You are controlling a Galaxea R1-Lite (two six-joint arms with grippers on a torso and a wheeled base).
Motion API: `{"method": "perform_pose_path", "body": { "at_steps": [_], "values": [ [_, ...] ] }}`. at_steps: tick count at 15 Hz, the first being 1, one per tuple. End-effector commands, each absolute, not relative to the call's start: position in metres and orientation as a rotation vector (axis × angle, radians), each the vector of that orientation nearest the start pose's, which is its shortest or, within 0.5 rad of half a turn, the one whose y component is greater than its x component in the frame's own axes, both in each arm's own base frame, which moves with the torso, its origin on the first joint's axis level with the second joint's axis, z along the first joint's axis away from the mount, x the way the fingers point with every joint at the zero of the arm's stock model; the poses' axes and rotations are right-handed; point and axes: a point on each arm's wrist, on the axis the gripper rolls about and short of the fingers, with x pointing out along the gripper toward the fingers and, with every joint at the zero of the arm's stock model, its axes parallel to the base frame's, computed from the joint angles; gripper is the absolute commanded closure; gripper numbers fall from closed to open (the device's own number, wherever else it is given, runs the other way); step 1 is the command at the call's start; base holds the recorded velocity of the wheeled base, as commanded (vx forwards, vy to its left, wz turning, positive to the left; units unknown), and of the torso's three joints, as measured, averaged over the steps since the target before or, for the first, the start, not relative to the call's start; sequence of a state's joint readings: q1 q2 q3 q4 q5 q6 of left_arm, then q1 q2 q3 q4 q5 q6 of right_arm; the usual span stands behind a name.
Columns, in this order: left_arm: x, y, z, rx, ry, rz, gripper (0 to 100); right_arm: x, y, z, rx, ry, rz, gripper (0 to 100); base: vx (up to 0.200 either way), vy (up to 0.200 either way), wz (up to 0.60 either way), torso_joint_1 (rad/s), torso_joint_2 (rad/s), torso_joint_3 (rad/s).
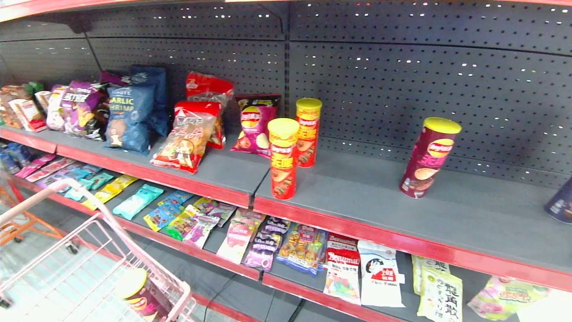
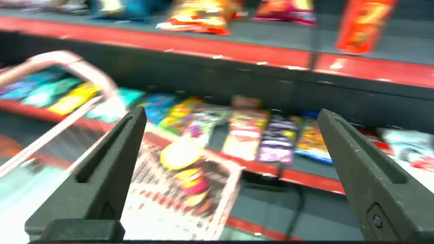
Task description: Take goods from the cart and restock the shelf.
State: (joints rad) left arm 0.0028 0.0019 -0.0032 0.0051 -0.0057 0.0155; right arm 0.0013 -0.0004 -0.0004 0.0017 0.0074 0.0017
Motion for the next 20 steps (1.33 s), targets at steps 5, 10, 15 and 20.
{"method": "perform_pose_path", "body": {
  "at_steps": [5,10,15,20],
  "values": [
    [-0.0229,-0.0002,0.0759,0.015,0.003,-0.002,0,-0.0228,0.0001,0.0753,0.002,0.002,0.009,0,0.000,0.000,0.60,0.000,0.00,0.001],
    [-0.0229,-0.0002,0.0759,0.015,0.003,-0.002,0,-0.0228,0.0002,0.0753,0.005,0.002,0.011,0,0.000,0.000,0.24,0.001,0.00,0.001],
    [-0.0229,-0.0002,0.0759,0.015,0.003,-0.002,0,-0.0228,0.0001,0.0753,0.006,0.002,0.009,0,0.000,0.000,0.00,-0.129,0.30,0.163],
    [-0.0229,-0.0002,0.0759,0.015,0.003,-0.003,0,-0.0228,0.0002,0.0753,0.008,0.002,0.011,0,0.000,0.000,0.00,-0.146,0.34,0.192]
  ]
}}
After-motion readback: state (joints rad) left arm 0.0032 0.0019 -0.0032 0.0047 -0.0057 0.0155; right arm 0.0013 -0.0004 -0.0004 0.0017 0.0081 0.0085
